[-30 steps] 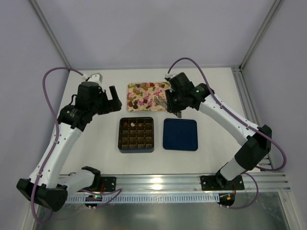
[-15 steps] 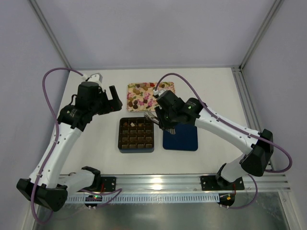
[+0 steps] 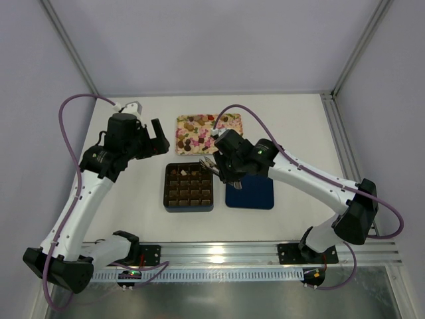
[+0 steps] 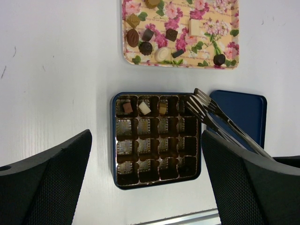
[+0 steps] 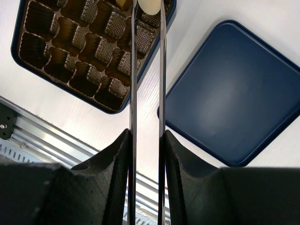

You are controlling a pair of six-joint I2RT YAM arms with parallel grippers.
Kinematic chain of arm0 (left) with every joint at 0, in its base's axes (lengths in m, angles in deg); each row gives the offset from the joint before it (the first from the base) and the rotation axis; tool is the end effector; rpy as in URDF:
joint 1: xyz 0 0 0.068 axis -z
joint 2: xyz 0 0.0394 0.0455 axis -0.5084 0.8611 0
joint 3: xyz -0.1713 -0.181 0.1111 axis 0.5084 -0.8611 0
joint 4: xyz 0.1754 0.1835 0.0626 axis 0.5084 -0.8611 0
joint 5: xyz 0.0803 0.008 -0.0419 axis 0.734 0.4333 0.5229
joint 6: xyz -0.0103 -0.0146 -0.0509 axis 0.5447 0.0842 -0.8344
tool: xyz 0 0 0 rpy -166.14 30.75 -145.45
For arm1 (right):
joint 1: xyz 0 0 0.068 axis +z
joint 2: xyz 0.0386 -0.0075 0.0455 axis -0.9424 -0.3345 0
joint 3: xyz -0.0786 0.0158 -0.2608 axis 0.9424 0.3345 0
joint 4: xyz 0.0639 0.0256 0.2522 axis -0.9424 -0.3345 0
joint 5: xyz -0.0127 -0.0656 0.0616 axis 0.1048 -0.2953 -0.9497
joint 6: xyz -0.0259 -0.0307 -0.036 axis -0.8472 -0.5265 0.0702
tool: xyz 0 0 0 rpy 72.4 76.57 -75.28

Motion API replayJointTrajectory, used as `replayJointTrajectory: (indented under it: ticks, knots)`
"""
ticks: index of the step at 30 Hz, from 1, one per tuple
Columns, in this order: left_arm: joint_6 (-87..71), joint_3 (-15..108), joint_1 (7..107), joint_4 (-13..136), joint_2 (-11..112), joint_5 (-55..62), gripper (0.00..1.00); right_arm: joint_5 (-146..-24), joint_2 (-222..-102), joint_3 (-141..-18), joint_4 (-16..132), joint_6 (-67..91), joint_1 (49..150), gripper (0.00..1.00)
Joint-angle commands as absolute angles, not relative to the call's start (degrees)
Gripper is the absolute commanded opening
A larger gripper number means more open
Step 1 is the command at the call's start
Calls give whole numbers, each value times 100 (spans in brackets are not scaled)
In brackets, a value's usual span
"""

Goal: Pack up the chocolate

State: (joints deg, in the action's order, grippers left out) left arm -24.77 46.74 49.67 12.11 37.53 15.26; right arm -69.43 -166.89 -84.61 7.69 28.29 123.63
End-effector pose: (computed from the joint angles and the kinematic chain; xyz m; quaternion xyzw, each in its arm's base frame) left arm 0.2050 -0.0688 0.3822 -0.0849 0.8912 -0.1539 0.4182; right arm 0.1902 0.2461 0.3225 -0.2277 0.9277 0.1289 0.2663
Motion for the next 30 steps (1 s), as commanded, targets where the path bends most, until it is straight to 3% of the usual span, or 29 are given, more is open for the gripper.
replayJointTrajectory:
  ticks: [1,25,30]
  knots:
    - [-2488,4747,4963,1381,3735,1505,96,-6817,-16672,-8485,991,2908,12416,34]
    - [-2488,4676,4963,1398,3726,1504,96,-6721,-16637,-8546,921,2847,12478,44]
    - [-2479,4711,4963,1390,3726,1478,96,-6501,-16795,-9196,727,2549,12154,44]
